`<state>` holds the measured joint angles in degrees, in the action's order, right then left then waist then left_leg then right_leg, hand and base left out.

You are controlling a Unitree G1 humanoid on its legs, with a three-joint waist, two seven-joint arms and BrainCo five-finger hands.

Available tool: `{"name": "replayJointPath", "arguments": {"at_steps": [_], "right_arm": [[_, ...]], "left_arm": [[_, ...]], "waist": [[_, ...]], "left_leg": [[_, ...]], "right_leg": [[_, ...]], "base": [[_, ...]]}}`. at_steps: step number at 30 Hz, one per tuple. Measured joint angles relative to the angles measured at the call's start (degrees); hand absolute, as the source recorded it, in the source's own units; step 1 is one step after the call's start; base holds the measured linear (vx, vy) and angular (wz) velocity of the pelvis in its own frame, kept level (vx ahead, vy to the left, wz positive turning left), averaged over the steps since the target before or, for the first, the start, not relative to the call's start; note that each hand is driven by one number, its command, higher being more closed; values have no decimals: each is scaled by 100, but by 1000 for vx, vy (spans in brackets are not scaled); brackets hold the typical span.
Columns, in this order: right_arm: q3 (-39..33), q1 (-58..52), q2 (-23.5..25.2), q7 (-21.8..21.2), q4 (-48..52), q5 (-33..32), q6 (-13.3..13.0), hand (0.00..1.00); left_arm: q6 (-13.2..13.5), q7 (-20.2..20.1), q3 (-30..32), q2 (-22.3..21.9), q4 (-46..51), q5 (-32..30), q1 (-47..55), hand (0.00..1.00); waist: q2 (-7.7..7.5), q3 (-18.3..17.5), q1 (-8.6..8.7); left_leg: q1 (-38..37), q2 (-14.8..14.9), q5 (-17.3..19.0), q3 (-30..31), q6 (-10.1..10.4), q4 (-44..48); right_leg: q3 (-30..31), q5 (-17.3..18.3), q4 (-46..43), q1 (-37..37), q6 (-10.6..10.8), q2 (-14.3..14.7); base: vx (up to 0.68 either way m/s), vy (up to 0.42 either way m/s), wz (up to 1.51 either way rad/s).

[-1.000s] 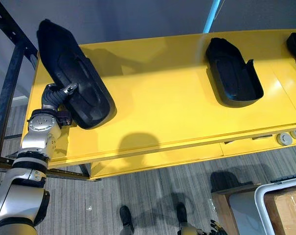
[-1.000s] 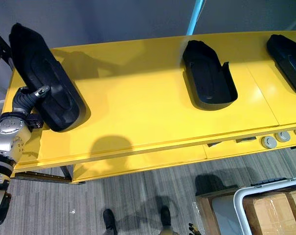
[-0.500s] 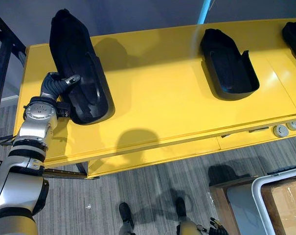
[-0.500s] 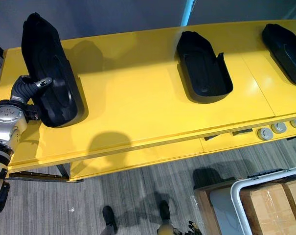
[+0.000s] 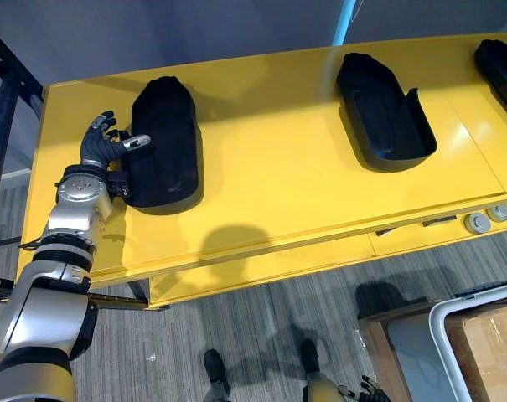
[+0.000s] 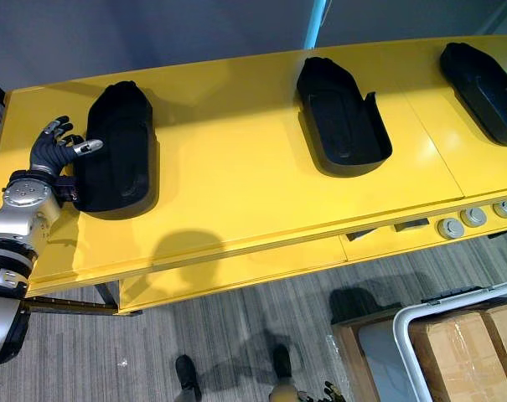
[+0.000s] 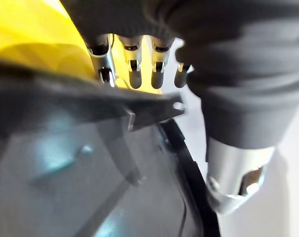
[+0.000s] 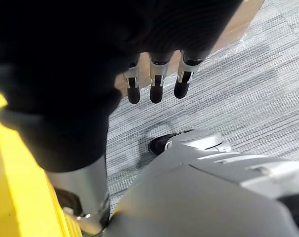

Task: Walk over and take plastic housings, then place them on the shelf

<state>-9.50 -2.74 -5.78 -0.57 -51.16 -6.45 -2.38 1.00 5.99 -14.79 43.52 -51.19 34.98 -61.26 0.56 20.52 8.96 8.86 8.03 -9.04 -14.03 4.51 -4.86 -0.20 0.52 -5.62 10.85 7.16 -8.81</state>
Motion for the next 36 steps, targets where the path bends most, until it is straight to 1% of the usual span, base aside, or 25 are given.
{"name": "replayJointPath", "arguments": {"at_steps": [5, 7, 9, 10, 12, 13, 15, 16, 17, 18, 19, 20, 21, 22, 23, 24, 25, 26, 28, 30, 31, 32, 33, 36], "right_arm": [[-60, 1, 3, 22, -3, -2, 30, 0], [-88, 1, 38, 31, -14, -2, 52, 0], [-175, 4, 65, 53, -43, -2, 55, 0], [-195, 4, 81, 61, -61, -3, 55, 0], [-328, -5, 112, 63, -159, -7, 53, 0], [-358, -10, 110, 64, -174, -8, 52, 0], [-413, -37, 112, 64, -204, -8, 36, 0], [-498, -108, 103, 64, -212, -7, 16, 0], [-532, -133, 105, 64, -211, -7, 10, 0], [-669, -216, 105, 66, -234, -7, -5, 0], [-798, -309, 113, 65, -262, -4, -10, 0], [-853, -360, 113, 65, -267, -1, -12, 0], [-881, -399, 115, 66, -325, -2, -25, 0], [-966, -401, 118, 66, -408, 3, -28, 0], [-971, -405, 125, 67, -431, 5, -37, 0], [-987, -425, 127, 67, -442, 8, -65, 0], [-996, -445, 127, 67, -446, 8, -87, 0], [-996, -456, 128, 68, -446, 9, -99, 0], [-992, -494, 129, 72, -466, 10, -112, 0], [-967, -537, 127, 83, -468, 12, -123, 0], [-955, -547, 125, 89, -468, 14, -125, 0], [-949, -553, 125, 103, -466, 19, -125, 0], [-946, -553, 124, 108, -461, 25, -124, 0], [-799, -552, 114, 151, -447, 24, -125, 0]], "left_arm": [[-7, 112, 57, -159, 8, 484, -46, 0], [-9, 239, 244, -324, 29, 538, -45, 0], [-18, 467, 575, -486, 430, 510, 36, 0], [-10, 546, 727, -516, 814, 454, 127, 0], [83, 788, 1169, -575, 2099, 28, 558, 0], [124, 875, 1292, -613, 2407, -129, 693, 0], [295, 1133, 1812, -764, 3569, -615, 1358, 0], [432, 1303, 2163, -967, 4359, -961, 1930, 0], [462, 1334, 2224, -1026, 4494, -1033, 2059, 0], [520, 1462, 2474, -1264, 5020, -1353, 2587, 0], [557, 1538, 2735, -1659, 5615, -1687, 3300, 0], [564, 1557, 2782, -1868, 5819, -1850, 3555, 0], [572, 1611, 2811, -2145, 6149, -2063, 3950, 100], [595, 1650, 2777, -2514, 6551, -2439, 4540, 100], [621, 1649, 2730, -2690, 6707, -2595, 4816, 100], [651, 1631, 2551, -3028, 6960, -2806, 5347, 100], [728, 1601, 2263, -3263, 7126, -2862, 5857, 100], [755, 1541, 2095, -3342, 7177, -2861, 6064, 100], [827, 1208, 1409, -3552, 7194, -2909, 6604, 100], [857, 1009, 1045, -3703, 7136, -2947, 6727, 100], [860, 934, 997, -3745, 7103, -2942, 6729, 100], [917, 829, 969, -3776, 6962, -2942, 6698, 100], [930, 757, 981, -3770, 6744, -2939, 6634, 100], [931, 709, 984, -3747, 6320, -2858, 6518, 100]], "waist": [[1, 0, 1], [2, 1, -11], [3, 1, -25], [3, 1, -25], [6, -1, -28], [8, -2, -35], [46, -34, -57], [135, -99, -125], [160, -118, -153], [242, -203, -222], [320, -338, -294], [335, -394, -338], [343, -465, -400], [337, -538, -451], [337, -559, -464], [339, -587, -500], [335, -615, -511], [336, -628, -514], [333, -722, -509], [337, -797, -499], [336, -828, -494], [337, -860, -489], [333, -884, -474], [329, -888, -446]], "left_leg": [[-6, -1, -23, 36, -5, -1], [-31, -1, -27, 49, -6, 0], [-54, -2, -31, 74, -6, 0], [-55, -2, -37, 91, -6, 0], [-126, -3, -39, 132, -5, 0], [-159, -2, -39, 146, -5, 0], [-244, 0, -38, 177, -4, -1], [-243, 1, -34, 187, 0, -3], [-243, 1, -34, 188, 0, -3], [-243, -1, -21, 197, 16, -4], [-248, 2, 18, 234, 67, -5], [-249, 2, 27, 236, 77, -5], [-252, 0, 34, 244, 86, -6], [-253, -1, 44, 268, 98, -6], [-252, -5, 46, 282, 101, -6], [-251, -11, 57, 301, 115, -7], [-242, -12, 66, 309, 126, -8], [-238, -12, 69, 312, 130, -8], [-202, -11, 113, 311, 189, -10], [-175, -11, 120, 307, 196, -11], [-158, -10, 120, 307, 196, -11], [-148, -7, 86, 309, 150, -10], [-148, -2, 83, 309, 147, -10], [-126, 3, 82, 304, 147, -10]], "right_leg": [[-38, 0, -4, -30, 0, -1], [-51, 0, -4, -67, 0, -1], [-72, 0, -4, -103, 0, -1], [-86, 1, -4, -114, 0, -1], [-117, 5, 4, -205, 1, -1], [-130, 9, 6, -246, 5, -1], [-179, 30, 20, -352, 12, -1], [-192, 59, 23, -361, 8, -2], [-193, 61, 23, -361, 11, -3], [-200, 82, 25, -373, 38, -8], [-216, 101, 27, -397, 57, -9], [-216, 107, 27, -401, 63, -11], [-224, 111, 27, -410, 65, -14], [-240, 114, 33, -430, 66, -16], [-252, 116, 35, -442, 68, -20], [-272, 120, 34, -451, 75, -29], [-279, 133, 35, -450, 93, -30], [-281, 138, 36, -450, 101, -30], [-248, 156, 85, -430, 126, -23], [-218, 157, 123, -413, 130, -14], [-214, 157, 125, -392, 130, -11], [-219, 132, 121, -390, 94, -6], [-221, 103, 122, -389, 95, 0], [-226, 92, 150, -375, 82, 7]], "base": [[-10, 9, 3], [-8, 10, 4], [-9, 10, 4], [-10, 11, 7], [-2, 10, 7], [3, 4, 6], [-10, 4, 6], [-14, 7, 5], [-11, 12, 6], [-1, 17, 9], [1, 21, 9], [6, 19, 8], [5, 16, 6], [3, 15, 8], [-3, 20, 10], [-20, 27, 8], [-20, 23, 6], [-28, 20, 3], [-16, 10, -1], [0, 0, 0], [0, 0, 0], [0, 0, 0], [0, 0, 0], [10, 1, 0]]}}
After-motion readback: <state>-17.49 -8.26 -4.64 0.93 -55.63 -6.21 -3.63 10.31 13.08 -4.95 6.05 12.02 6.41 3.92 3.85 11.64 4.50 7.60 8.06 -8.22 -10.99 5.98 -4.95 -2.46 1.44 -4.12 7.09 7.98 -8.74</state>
